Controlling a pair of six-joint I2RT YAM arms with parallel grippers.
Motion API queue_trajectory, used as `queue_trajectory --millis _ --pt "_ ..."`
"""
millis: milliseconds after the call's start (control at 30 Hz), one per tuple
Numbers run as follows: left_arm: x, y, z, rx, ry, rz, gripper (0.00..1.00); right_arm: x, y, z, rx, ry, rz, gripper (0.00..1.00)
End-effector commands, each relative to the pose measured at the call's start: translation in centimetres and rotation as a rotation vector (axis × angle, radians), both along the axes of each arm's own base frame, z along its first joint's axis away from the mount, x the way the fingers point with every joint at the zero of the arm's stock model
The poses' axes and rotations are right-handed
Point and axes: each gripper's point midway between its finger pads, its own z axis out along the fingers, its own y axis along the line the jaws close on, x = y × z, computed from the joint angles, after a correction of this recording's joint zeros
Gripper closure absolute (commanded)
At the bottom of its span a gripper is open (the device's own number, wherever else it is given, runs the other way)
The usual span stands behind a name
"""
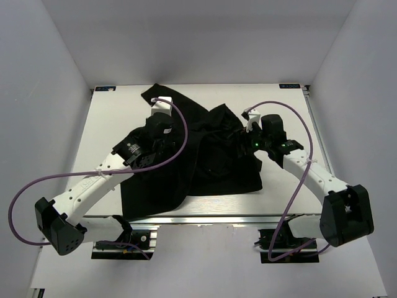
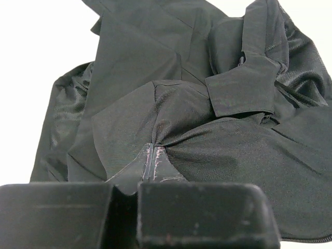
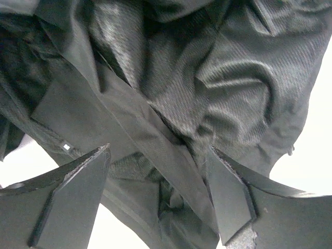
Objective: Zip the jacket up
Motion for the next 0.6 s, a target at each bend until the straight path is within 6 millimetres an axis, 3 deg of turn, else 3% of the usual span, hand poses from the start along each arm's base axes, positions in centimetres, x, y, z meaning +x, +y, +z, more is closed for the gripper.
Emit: queue_trajectory --millis 0,67,133,167,300,333,367,400,467,500,533,567 --pt "-0.4 0.0 1.2 -0.078 -0.03 0.0 1.0 1.6 2.0 2.2 0.037 -0.087 0.051 0.2" --pt "-0.5 0.0 0.9 -0.082 -0.016 -0.007 1.0 2.5 3.2 2.5 0.041 -0.103 0.067 0.14" --pt "-0.7 0.1 0.7 -0.09 -0.007 0.0 1.0 3.1 4.3 1.4 0.041 -0.084 0.09 0.14" --pt "-0.6 0.4 0.7 -0.09 -0.007 0.013 1.0 3.7 4.7 1.9 0.048 -0.092 0.096 0.17" --pt "-0.3 1.3 1.5 -0.125 -0.038 0.071 0.95 4.7 4.6 -0.2 0.029 0.003 0.021 0.89" --pt "-0.2 1.8 1.7 -0.132 -0.043 0.096 0.94 4.8 3.8 0.1 0.032 0.003 -0.059 1.0" --pt "0.1 2.8 1.7 -0.136 -0.042 0.144 0.93 4.6 2.9 -0.4 0.025 0.017 -0.116 1.0" --pt "0.5 3.9 1.8 -0.165 -0.047 0.215 0.95 3.0 1.6 -2.6 -0.006 0.068 -0.157 1.0" --pt "1.4 6.9 1.3 -0.185 -0.017 0.342 0.97 1.3 -0.6 -3.1 -0.029 0.093 -0.263 1.0" --pt "1.7 7.4 0.9 -0.221 0.003 0.38 0.98 -1.3 -2.0 -5.8 -0.08 0.176 -0.283 1.0" --pt "2.3 9.1 0.3 -0.221 0.024 0.436 0.98 -2.4 -3.0 -5.8 -0.087 0.186 -0.319 1.0" --pt "2.6 9.6 -0.1 -0.225 0.038 0.452 0.98 -3.6 -3.8 -6.7 -0.108 0.217 -0.336 1.0"
